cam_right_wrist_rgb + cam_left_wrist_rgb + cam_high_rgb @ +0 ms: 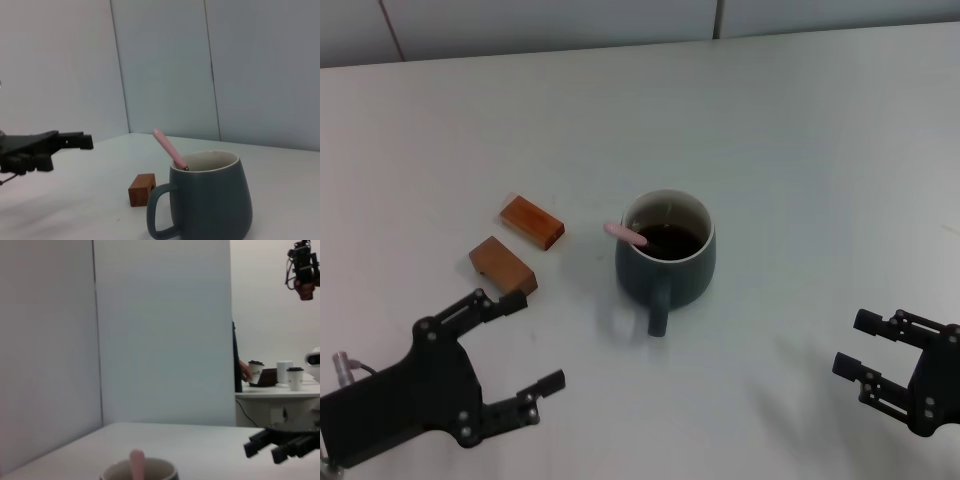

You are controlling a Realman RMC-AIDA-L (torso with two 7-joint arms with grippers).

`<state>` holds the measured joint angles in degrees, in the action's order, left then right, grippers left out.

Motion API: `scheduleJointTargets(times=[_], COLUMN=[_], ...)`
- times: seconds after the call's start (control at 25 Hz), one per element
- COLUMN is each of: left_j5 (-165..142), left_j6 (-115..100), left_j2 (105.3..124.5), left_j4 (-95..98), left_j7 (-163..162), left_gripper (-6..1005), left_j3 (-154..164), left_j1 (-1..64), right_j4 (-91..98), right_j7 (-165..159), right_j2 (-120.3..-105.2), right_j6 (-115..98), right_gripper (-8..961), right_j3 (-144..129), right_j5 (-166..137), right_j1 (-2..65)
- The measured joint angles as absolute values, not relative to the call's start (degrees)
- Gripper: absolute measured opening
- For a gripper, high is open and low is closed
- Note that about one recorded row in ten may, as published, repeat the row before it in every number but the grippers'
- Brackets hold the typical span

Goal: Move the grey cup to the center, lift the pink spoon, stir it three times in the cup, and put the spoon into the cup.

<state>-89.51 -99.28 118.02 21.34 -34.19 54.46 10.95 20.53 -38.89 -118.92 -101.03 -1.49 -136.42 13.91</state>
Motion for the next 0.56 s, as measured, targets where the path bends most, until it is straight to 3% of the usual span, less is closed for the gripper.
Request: scheduleJointTargets(times=[0.56], left_j5=[-91.5], left_j6=[-96.4], left_j2=[118.01], left_j4=[18.8], left_j7=[-32.6], left_gripper=[848], left_j3=[54.4], left_j1=[11.7], right_j4=[20.1], right_j7=[-38.4], right_j2=[-119.0], right_j6=[-101.2], right_gripper=[587], right_j3=[-1.9], right_j5=[-136.4], right_j1=[14.3])
